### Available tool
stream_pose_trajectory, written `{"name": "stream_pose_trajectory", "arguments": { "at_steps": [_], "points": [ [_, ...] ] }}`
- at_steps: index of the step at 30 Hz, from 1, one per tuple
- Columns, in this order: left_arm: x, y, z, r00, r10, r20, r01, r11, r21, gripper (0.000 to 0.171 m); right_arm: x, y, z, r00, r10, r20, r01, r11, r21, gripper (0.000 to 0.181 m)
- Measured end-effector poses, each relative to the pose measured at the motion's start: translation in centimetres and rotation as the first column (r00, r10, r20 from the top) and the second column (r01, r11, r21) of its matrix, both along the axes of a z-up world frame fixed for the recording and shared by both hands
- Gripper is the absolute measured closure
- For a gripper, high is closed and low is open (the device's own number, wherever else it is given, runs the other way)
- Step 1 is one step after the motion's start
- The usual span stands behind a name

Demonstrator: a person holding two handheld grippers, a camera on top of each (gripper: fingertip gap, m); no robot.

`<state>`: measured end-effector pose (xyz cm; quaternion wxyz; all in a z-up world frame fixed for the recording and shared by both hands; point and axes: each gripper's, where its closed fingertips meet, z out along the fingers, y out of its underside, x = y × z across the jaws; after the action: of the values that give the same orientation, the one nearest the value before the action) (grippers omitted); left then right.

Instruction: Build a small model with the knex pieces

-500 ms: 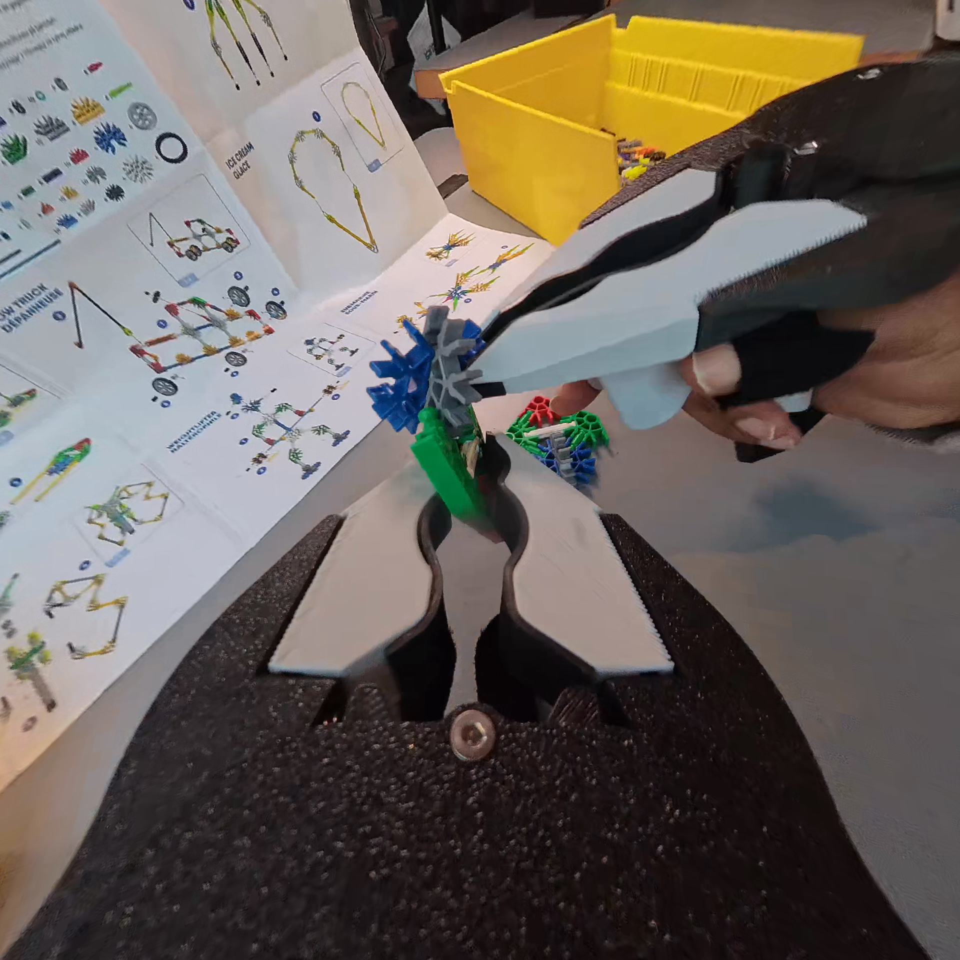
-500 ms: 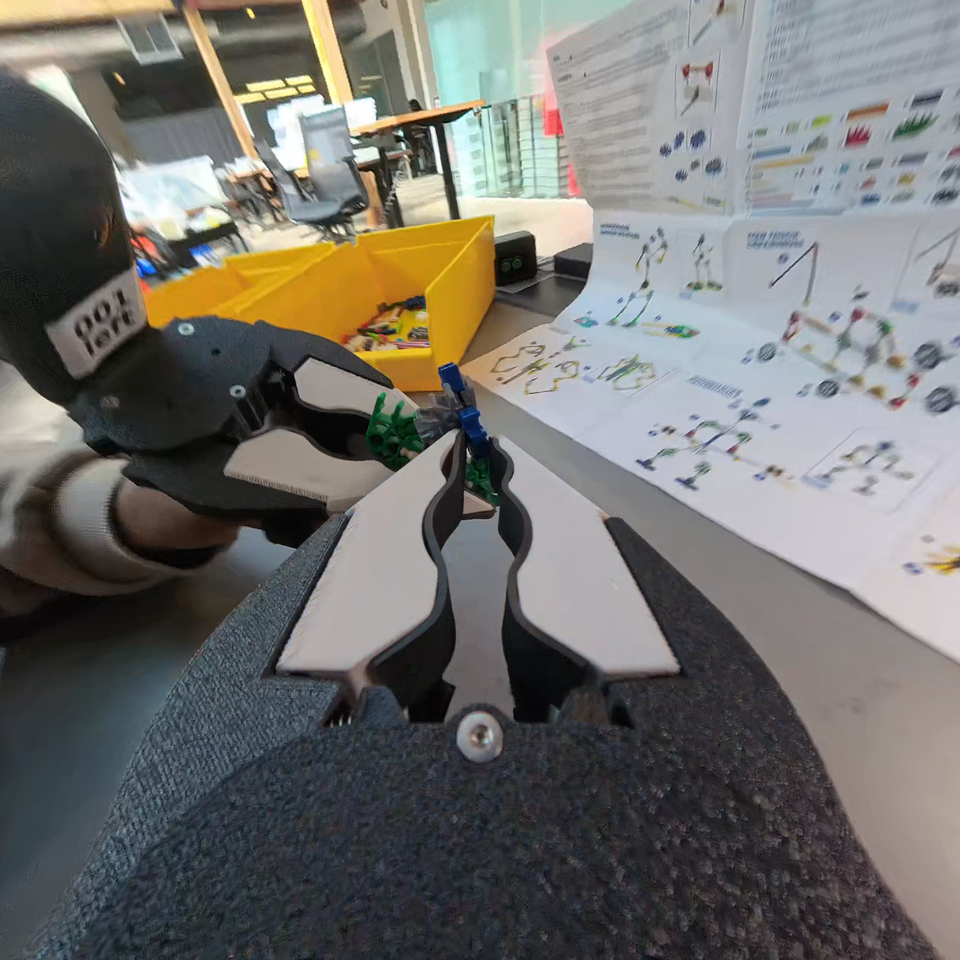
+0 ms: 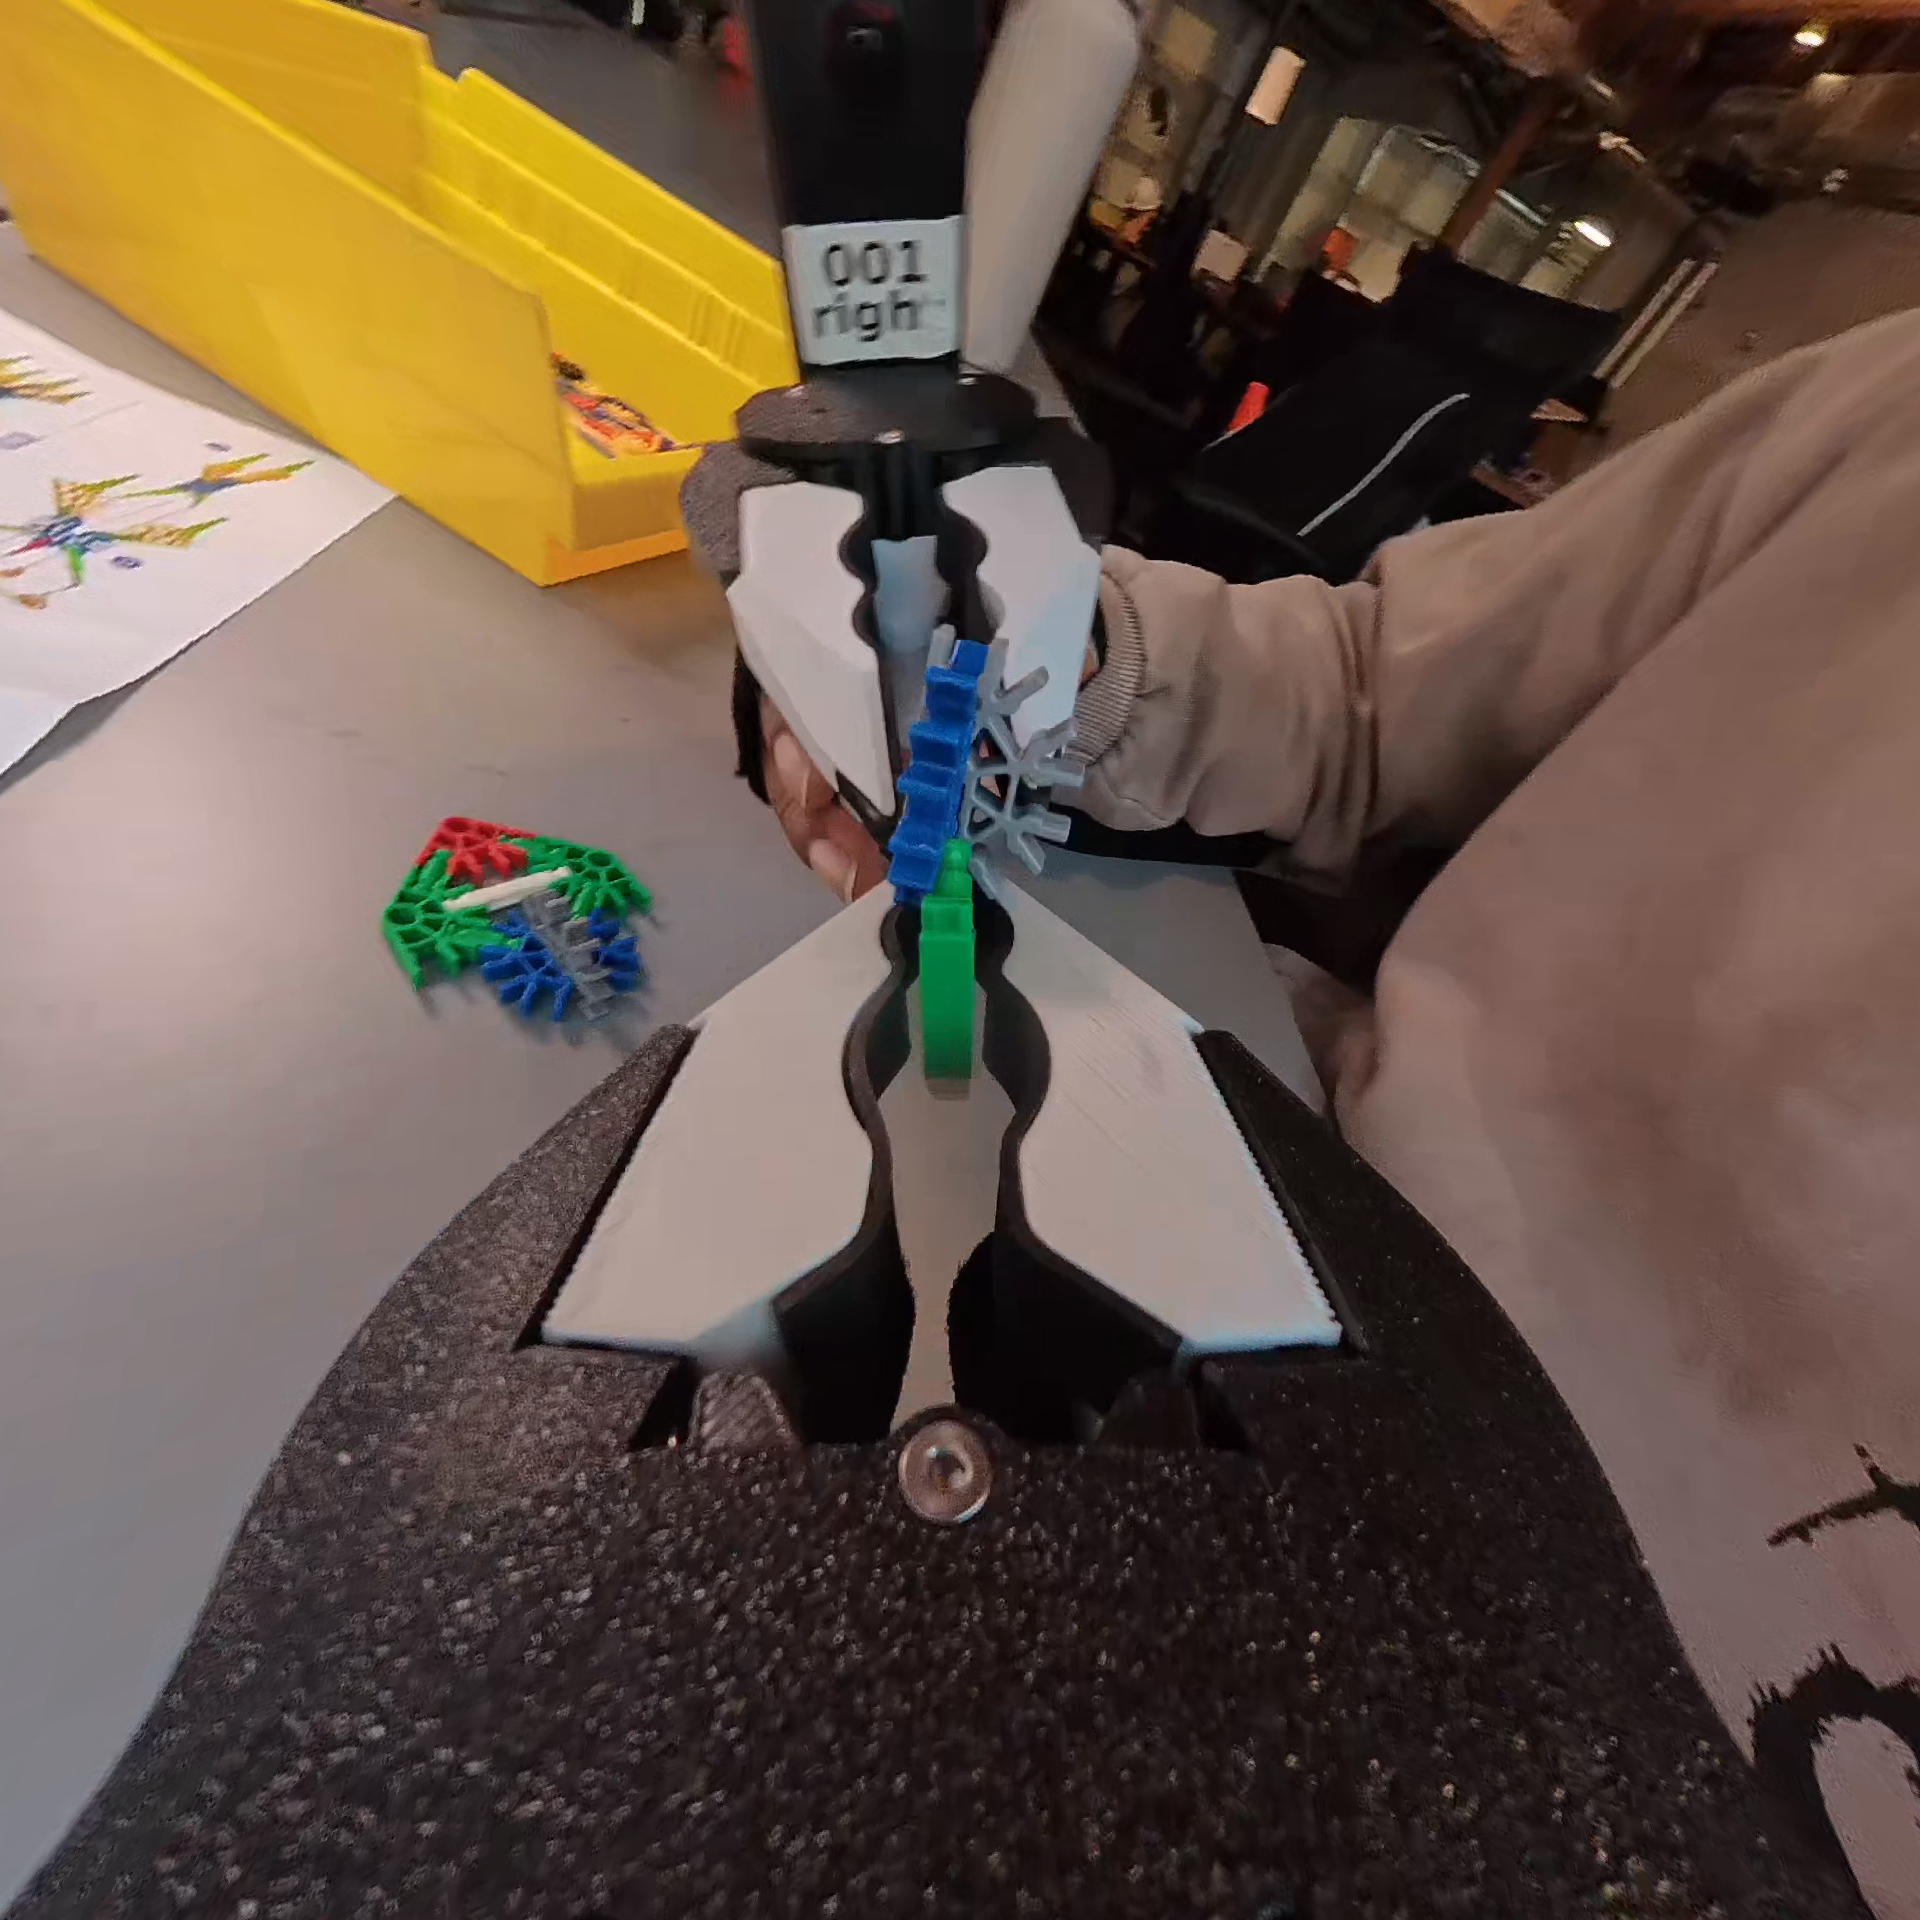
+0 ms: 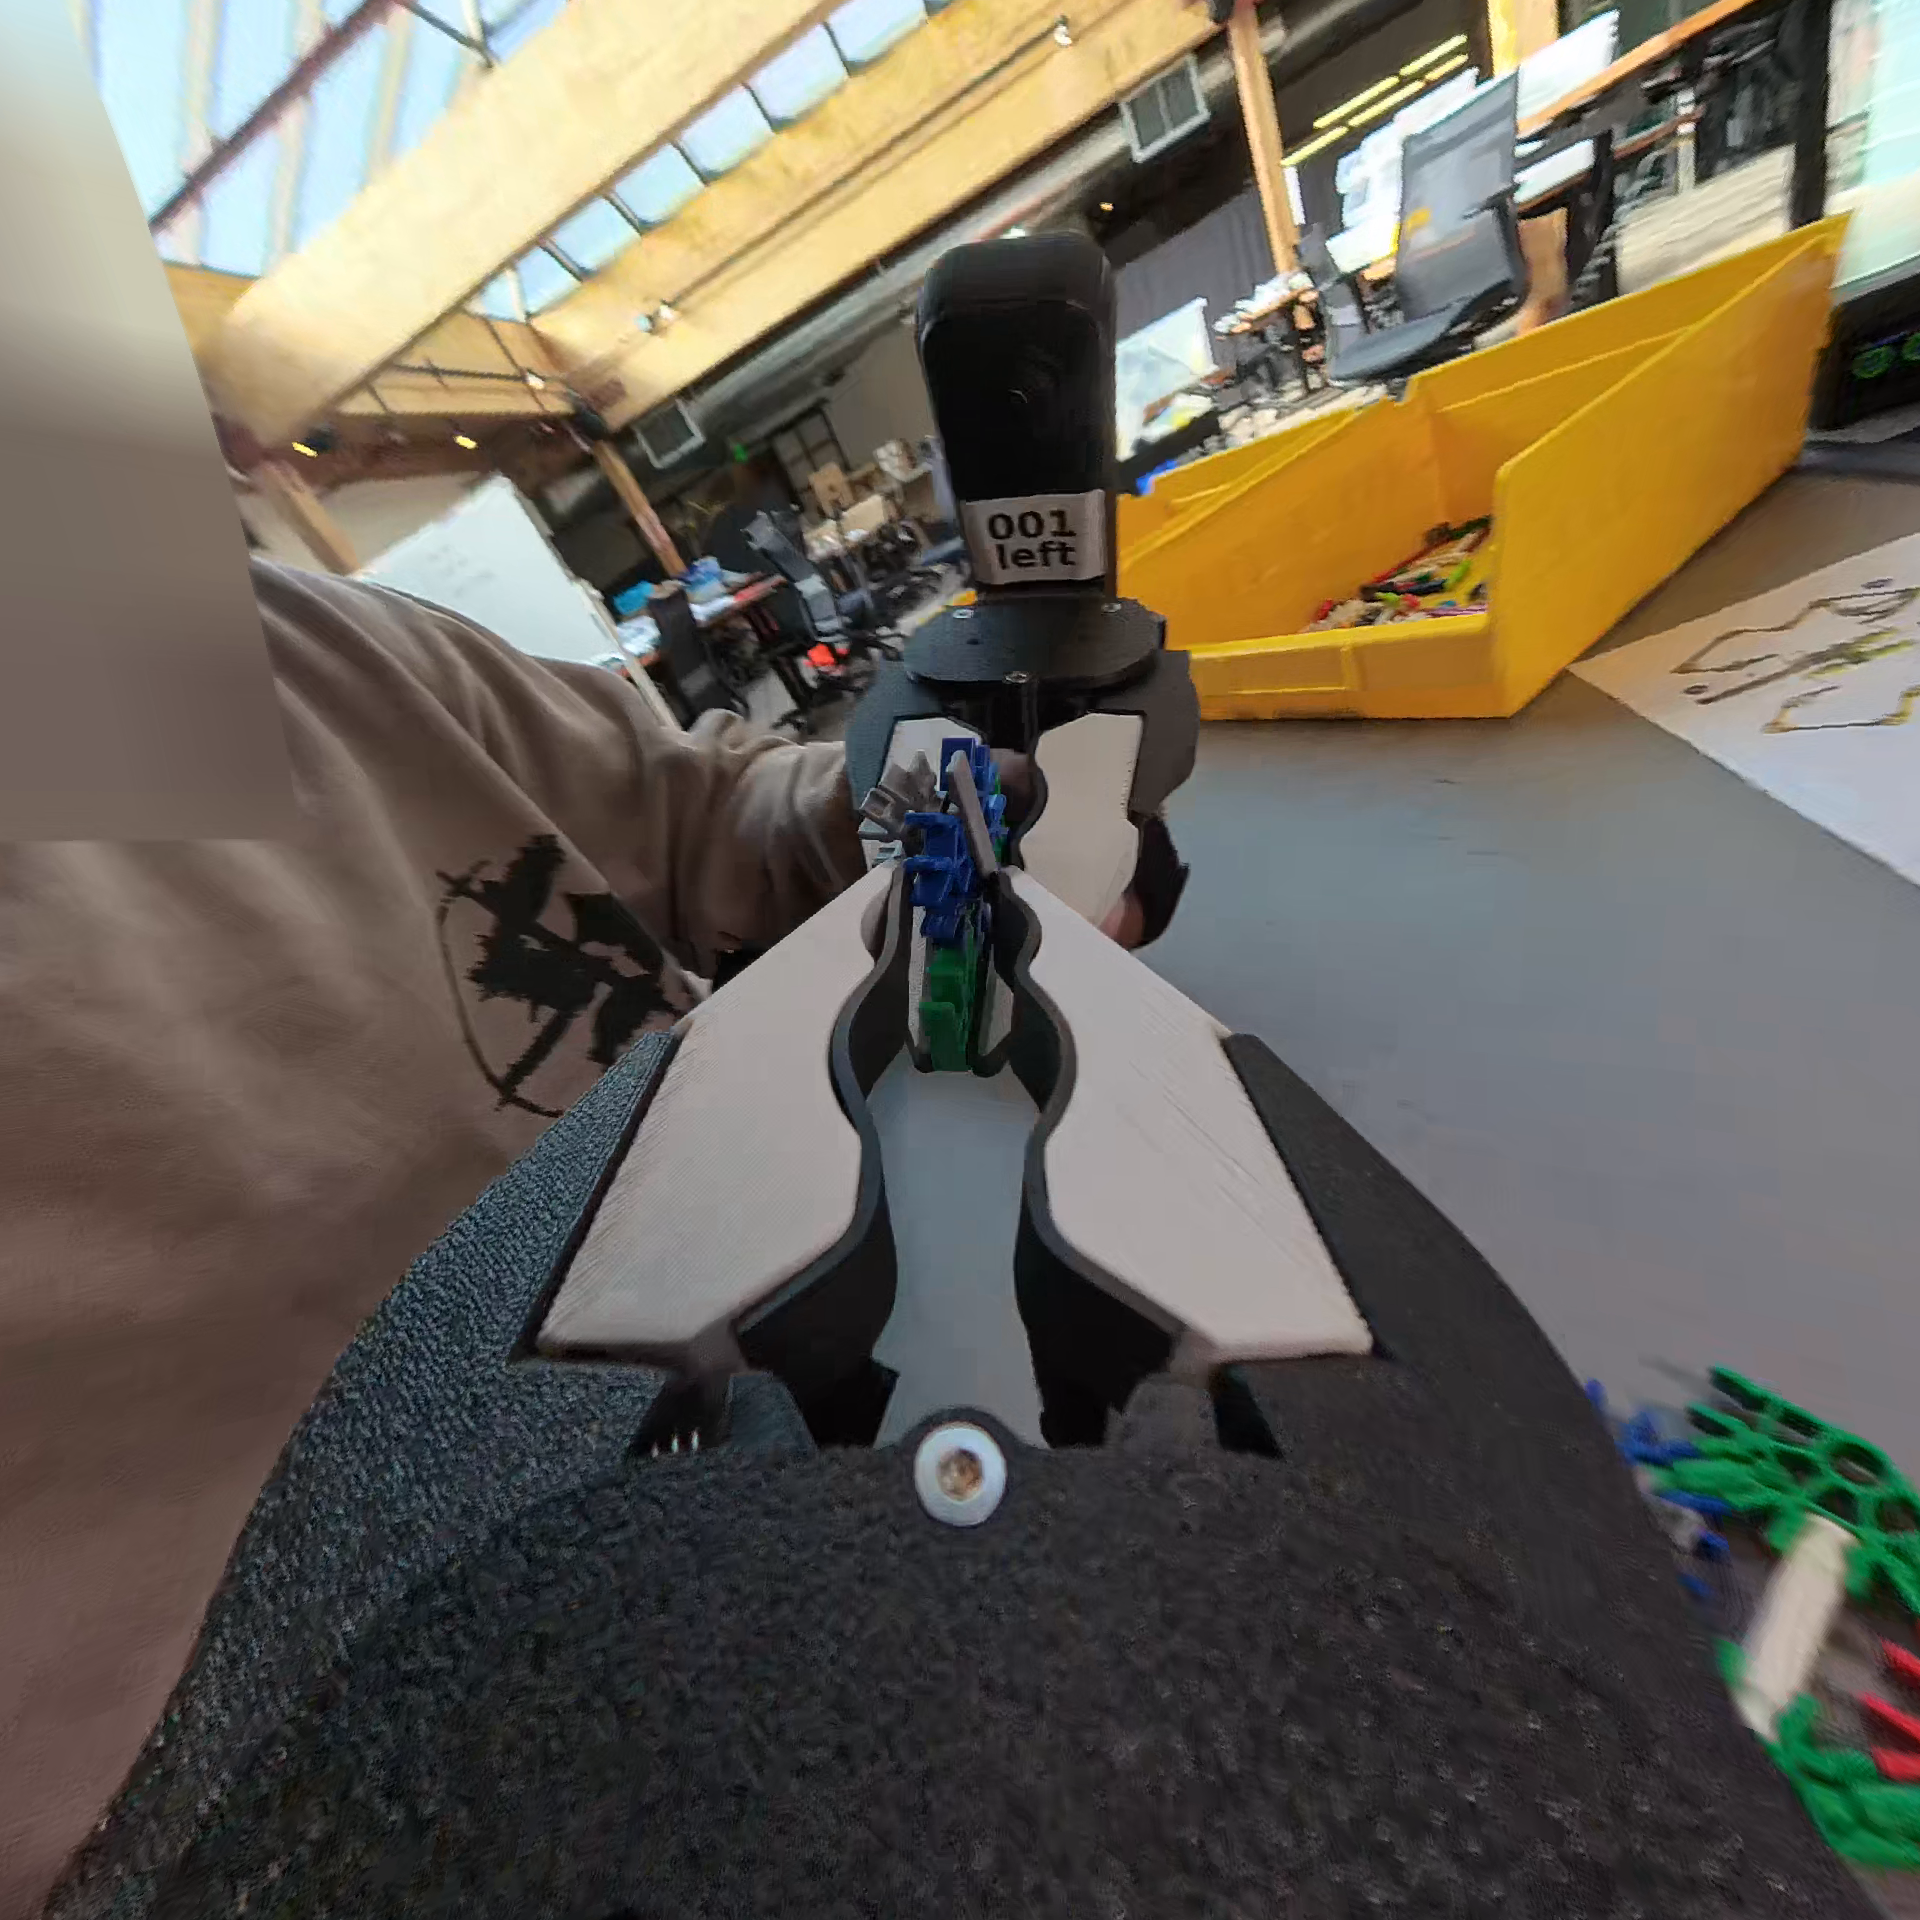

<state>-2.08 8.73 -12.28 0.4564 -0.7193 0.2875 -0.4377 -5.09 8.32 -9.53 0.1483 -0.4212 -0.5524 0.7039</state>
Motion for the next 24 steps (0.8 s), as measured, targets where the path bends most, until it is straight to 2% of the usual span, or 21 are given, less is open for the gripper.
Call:
{"name": "stream_pose_trajectory", "arguments": {
  "at_steps": [3,7,9,13,16,20,22,24],
  "points": [
    [1.2,-2.3,1.0,0.991,-0.131,-0.032,0.134,0.984,0.119,0.167,1.3,-2.2,1.1,0.986,0.163,-0.025,-0.165,0.969,-0.186,0.168],
    [2.4,-5.1,1.8,0.96,-0.281,-0.011,0.277,0.936,0.219,0.167,2.8,-4.8,1.9,0.919,0.384,-0.087,-0.385,0.834,-0.395,0.171],
    [2.9,-6.0,2.1,0.945,-0.326,-0.023,0.321,0.912,0.256,0.167,3.5,-5.8,2.3,0.875,0.468,-0.127,-0.472,0.762,-0.442,0.177],
    [3.6,-7.3,2.8,0.922,-0.386,-0.005,0.37,0.879,0.301,0.167,4.6,-6.9,3.2,0.806,0.559,-0.198,-0.572,0.646,-0.505,0.177],
    [4.1,-8.1,3.7,0.9,-0.434,0.044,0.399,0.859,0.321,0.167,5.4,-7.4,4.2,0.755,0.596,-0.275,-0.636,0.562,-0.528,0.177],
    [4.5,-8.7,5.6,0.868,-0.473,0.151,0.405,0.85,0.338,0.167,6.1,-7.3,5.8,0.712,0.583,-0.391,-0.688,0.467,-0.556,0.176],
    [4.4,-8.5,6.6,0.843,-0.477,0.25,0.394,0.863,0.317,0.167,5.8,-6.8,6.6,0.724,0.532,-0.439,-0.682,0.455,-0.572,0.177],
    [3.9,-7.6,7.5,0.809,-0.449,0.381,0.373,0.891,0.258,0.167,5.2,-6.0,7.4,0.756,0.453,-0.473,-0.654,0.48,-0.585,0.177]
  ]
}}
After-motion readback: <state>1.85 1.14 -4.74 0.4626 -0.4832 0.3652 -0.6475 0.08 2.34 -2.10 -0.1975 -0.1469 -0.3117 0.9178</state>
